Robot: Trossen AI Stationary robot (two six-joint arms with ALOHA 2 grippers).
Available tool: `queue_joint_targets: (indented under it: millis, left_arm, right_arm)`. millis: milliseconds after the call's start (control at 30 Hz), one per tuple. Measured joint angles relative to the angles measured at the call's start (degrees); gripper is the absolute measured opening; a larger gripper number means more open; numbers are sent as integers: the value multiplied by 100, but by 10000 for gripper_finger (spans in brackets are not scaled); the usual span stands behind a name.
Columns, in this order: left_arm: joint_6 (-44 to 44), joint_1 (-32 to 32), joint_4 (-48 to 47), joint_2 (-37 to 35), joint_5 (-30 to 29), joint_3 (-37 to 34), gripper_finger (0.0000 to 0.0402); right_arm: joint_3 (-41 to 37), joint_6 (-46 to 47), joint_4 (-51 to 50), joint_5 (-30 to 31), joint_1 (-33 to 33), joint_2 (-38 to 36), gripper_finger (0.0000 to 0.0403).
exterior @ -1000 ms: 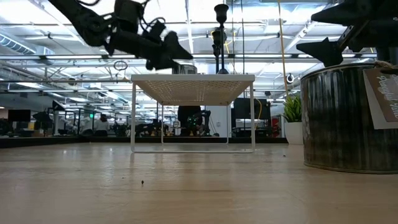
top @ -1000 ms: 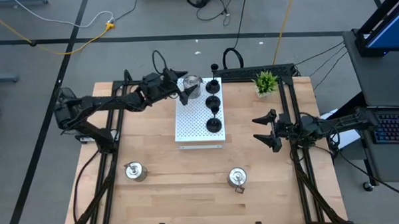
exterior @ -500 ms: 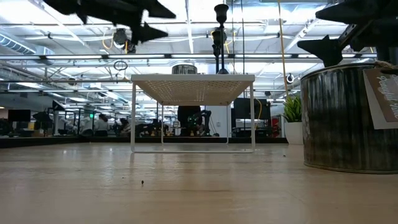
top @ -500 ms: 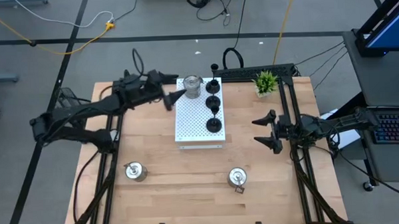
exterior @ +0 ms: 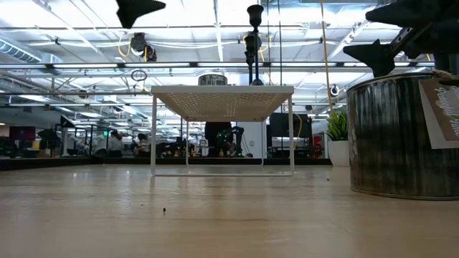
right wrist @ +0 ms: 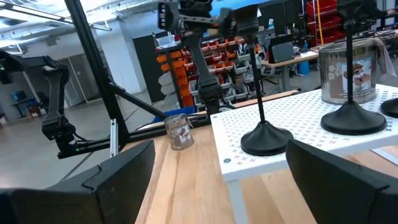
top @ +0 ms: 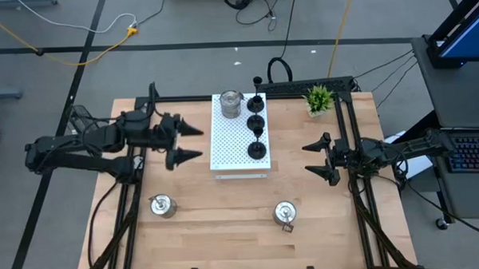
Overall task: Pick & Place candle stick holders
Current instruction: Put the left silver scented candle on the shelf aligned with the other silver scented candle
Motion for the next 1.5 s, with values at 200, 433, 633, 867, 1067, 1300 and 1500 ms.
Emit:
queue_joint_targets:
  millis: [200, 433, 633, 867, 1067, 1300, 1500]
  left_arm:
    - [-886, -417, -39, -94, 372, 0, 392]
    - [-1772, -654, 29, -89, 1015, 0, 392]
    - [-2317, -1035, -601, -87, 578, 0, 392]
    - [-3193, -1532, -2466, -85, -414, 0, 392]
    - [-4335, -2096, -3494, -85, -888, 0, 392]
    - [-5628, -2790, -4294, -85, -1376, 0, 392]
    - [-6454, -3327, -4839, -85, -1660, 0, 392]
  right_arm:
    - [0, 0, -2, 0, 0, 0, 358]
    - [-2, -12, -2, 10, 0, 0, 358]
    - [0, 0, -3, 13, 0, 4, 358]
    - [0, 2, -4, 17, 0, 4, 359]
    - [-1, 2, -2, 18, 0, 4, 359]
    - [-1, -9, -4, 20, 0, 4, 357]
    - [0, -13, -3, 20, 0, 4, 359]
